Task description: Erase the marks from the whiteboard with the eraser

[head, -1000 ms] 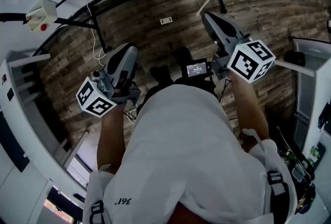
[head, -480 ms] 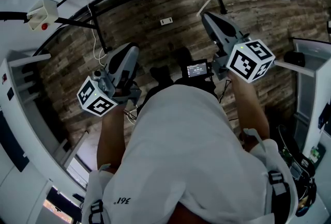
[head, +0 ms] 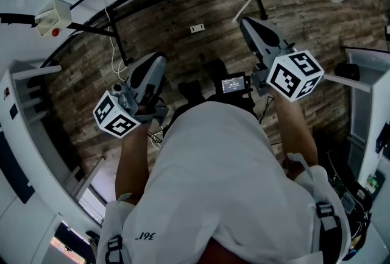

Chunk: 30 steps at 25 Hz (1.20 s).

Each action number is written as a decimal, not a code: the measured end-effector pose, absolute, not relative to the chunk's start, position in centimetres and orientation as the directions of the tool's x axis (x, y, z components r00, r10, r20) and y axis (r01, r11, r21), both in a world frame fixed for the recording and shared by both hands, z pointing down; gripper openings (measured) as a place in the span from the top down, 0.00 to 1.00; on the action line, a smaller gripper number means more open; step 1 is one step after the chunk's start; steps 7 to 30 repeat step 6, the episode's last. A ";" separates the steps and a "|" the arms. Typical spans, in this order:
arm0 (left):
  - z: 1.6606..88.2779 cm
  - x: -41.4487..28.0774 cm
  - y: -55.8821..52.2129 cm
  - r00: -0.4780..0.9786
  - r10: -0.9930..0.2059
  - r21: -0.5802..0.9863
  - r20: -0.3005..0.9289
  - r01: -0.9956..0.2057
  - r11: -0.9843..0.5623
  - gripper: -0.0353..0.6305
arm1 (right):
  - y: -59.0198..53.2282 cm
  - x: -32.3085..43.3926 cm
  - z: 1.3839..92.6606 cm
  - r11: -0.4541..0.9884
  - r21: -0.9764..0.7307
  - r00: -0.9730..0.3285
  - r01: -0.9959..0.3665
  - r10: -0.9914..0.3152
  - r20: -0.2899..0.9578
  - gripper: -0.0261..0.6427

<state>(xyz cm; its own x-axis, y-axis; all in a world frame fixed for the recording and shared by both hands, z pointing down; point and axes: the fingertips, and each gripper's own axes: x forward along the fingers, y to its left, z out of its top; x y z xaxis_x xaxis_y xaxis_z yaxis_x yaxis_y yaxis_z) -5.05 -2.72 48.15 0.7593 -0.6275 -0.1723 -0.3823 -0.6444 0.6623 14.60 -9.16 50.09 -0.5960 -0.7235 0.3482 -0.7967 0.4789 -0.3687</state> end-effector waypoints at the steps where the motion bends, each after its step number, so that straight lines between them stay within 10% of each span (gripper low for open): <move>1: 48.1 -5.1 -2.7 0.759 -0.628 0.662 -0.173 -0.382 -0.645 0.93 | -9.2 14.6 50.1 0.481 -0.363 -0.595 -0.798 -0.723 0.351 0.92; 30: 48.0 -5.1 -2.9 0.759 -0.627 0.657 -0.177 -0.383 -0.649 0.93 | -9.3 14.4 50.1 0.490 -0.350 -0.597 -0.798 -0.720 0.354 0.92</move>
